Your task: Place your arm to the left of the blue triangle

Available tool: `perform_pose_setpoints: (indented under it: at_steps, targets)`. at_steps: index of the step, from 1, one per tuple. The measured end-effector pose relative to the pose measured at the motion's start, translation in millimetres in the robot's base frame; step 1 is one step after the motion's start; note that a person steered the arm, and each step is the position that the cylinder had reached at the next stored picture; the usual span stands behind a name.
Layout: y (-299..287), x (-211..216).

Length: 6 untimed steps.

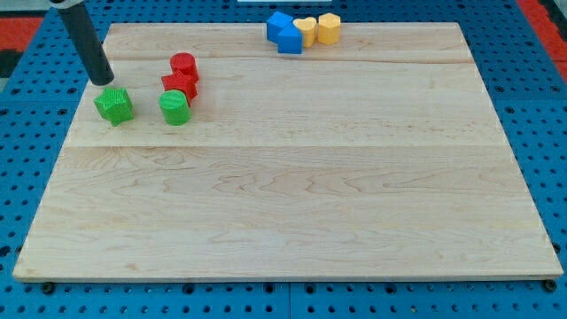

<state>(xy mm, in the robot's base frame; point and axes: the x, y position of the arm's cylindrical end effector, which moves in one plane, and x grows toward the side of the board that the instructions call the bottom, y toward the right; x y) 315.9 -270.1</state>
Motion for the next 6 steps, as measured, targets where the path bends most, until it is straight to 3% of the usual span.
perform_pose_setpoints:
  at_steps: [4,6]
  targets:
    - [-16.3,-69.3]
    - [28.7,-77.5]
